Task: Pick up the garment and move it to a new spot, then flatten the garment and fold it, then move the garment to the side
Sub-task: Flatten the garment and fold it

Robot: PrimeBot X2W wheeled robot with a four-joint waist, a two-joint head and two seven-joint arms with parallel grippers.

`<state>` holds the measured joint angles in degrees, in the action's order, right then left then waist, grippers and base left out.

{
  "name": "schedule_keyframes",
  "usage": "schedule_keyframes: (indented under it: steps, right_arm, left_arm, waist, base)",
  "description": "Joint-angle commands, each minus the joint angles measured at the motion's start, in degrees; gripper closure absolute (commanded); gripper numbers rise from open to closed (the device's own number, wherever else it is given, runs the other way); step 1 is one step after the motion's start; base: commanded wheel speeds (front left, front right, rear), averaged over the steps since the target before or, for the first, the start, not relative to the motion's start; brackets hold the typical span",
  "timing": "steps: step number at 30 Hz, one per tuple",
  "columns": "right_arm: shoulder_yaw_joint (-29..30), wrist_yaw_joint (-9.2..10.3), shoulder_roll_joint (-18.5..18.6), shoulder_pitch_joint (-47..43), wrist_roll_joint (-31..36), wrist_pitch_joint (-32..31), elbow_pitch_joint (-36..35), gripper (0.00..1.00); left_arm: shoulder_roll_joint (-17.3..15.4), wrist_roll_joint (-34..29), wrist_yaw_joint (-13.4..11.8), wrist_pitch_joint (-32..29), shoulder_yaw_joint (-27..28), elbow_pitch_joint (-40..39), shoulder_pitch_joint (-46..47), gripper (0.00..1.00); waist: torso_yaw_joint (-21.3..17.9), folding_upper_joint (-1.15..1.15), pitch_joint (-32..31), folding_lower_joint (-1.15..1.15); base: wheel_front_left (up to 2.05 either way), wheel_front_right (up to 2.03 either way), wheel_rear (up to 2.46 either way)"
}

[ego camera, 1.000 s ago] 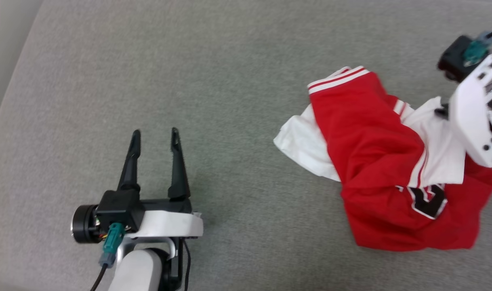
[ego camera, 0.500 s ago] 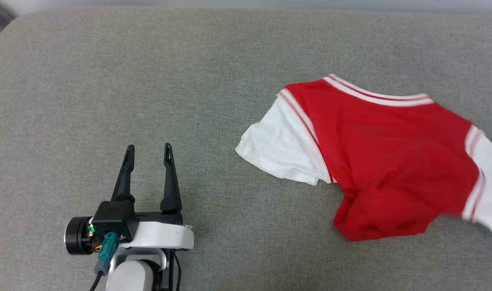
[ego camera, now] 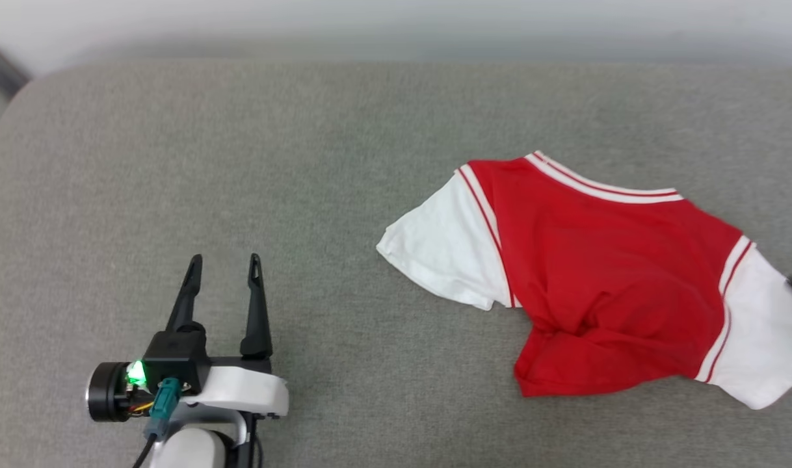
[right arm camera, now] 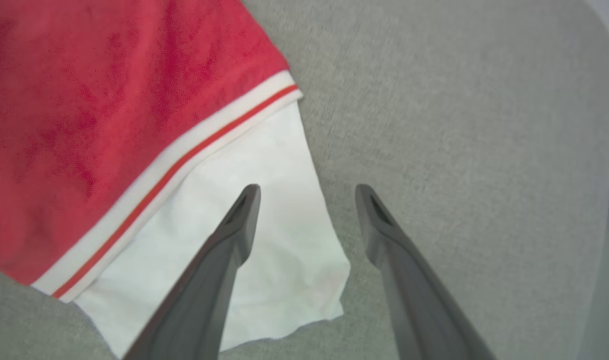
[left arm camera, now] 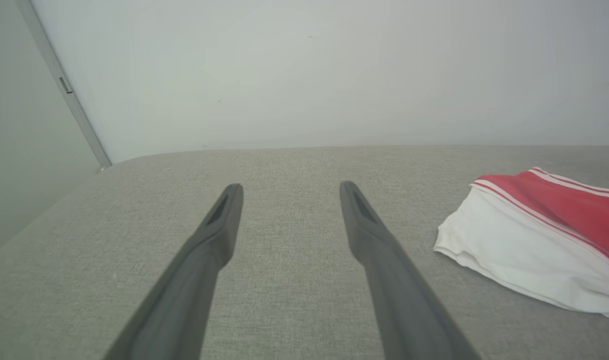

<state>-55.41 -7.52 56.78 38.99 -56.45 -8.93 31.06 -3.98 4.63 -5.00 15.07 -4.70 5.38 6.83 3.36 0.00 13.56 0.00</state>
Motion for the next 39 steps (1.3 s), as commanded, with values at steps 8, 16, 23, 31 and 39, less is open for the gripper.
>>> schedule_keyframes:
  steps: [8,16,23,31,39]
  right_arm:
    - [13.6,0.05,-7.5,-0.8,10.6,21.0,5.8,0.00]
    - [41.7,0.05,-22.0,-11.6,27.9,24.1,-4.7,0.00]
    - [58.5,0.05,-38.9,-28.8,42.7,24.1,-24.1,0.00]
    - [60.1,0.05,-49.2,-36.3,47.1,24.1,-34.4,0.00]
    - [58.3,0.05,-52.4,-36.4,47.3,24.1,-37.1,0.00]
  left_arm:
    - [-5.4,-1.3,3.6,0.2,1.8,5.3,5.8,0.00]
    - [-10.8,-0.9,9.6,-6.7,-0.5,11.8,17.9,0.00]
    - [-13.7,2.3,12.3,-19.9,-8.4,14.8,30.5,0.00]
    - [-19.2,17.2,12.3,-39.6,-24.1,15.1,41.7,0.00]
    - [-24.5,31.4,12.3,-60.1,-38.6,13.9,50.5,0.00]
  waist:
    - [-3.6,0.00,-5.3,0.00]
    - [-5.7,0.00,-6.6,0.00]
    - [-6.3,0.00,-5.8,0.00]
    - [-7.9,0.00,-3.0,0.00]
    - [-10.4,0.00,1.3,0.00]
  base:
    - [0.00,0.00,0.00]
    - [0.00,0.00,0.00]
    - [0.00,0.00,0.00]
    - [0.00,0.00,0.00]
    - [0.00,0.00,0.00]
